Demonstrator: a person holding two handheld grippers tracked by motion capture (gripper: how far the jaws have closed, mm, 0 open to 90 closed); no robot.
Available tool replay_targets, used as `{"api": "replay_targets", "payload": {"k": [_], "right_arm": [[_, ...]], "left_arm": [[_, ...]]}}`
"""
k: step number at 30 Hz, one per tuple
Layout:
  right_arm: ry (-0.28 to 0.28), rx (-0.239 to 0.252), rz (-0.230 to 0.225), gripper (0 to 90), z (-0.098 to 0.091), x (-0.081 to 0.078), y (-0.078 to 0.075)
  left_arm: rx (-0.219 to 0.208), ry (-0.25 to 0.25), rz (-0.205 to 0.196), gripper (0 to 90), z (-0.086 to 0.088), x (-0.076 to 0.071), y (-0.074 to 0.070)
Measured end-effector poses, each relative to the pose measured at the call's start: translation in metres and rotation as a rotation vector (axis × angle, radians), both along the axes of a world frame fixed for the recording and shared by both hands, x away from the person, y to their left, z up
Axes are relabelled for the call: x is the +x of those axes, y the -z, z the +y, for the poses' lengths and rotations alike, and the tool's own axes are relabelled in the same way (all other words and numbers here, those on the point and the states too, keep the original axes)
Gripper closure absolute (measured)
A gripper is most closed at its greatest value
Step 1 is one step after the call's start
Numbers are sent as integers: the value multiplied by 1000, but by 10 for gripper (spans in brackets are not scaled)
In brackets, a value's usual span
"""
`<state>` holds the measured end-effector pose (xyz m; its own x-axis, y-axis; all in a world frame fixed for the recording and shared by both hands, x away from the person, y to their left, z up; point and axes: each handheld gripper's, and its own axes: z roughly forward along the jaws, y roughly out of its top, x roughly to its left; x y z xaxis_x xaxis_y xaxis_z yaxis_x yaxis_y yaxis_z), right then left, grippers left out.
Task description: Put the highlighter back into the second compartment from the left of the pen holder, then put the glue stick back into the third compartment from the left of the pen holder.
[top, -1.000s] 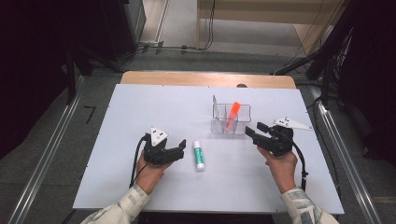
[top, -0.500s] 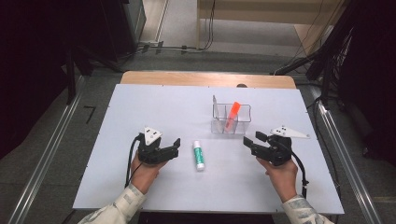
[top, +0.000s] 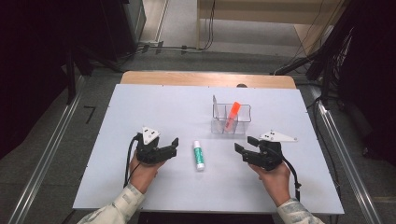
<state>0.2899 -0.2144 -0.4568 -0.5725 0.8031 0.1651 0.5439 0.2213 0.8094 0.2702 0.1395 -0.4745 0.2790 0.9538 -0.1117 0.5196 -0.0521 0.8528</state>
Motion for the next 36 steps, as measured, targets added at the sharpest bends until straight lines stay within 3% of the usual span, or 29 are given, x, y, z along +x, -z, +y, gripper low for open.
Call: {"api": "replay_targets", "payload": {"k": [16,36], "right_arm": [[-61,-16,24,350,24,0,8],[-156,-57,61,339,82,1,22]], "left_arm": [[-5,2,-2,192,-2,0,0],[-9,-15,-1,193,1,0,0]]}}
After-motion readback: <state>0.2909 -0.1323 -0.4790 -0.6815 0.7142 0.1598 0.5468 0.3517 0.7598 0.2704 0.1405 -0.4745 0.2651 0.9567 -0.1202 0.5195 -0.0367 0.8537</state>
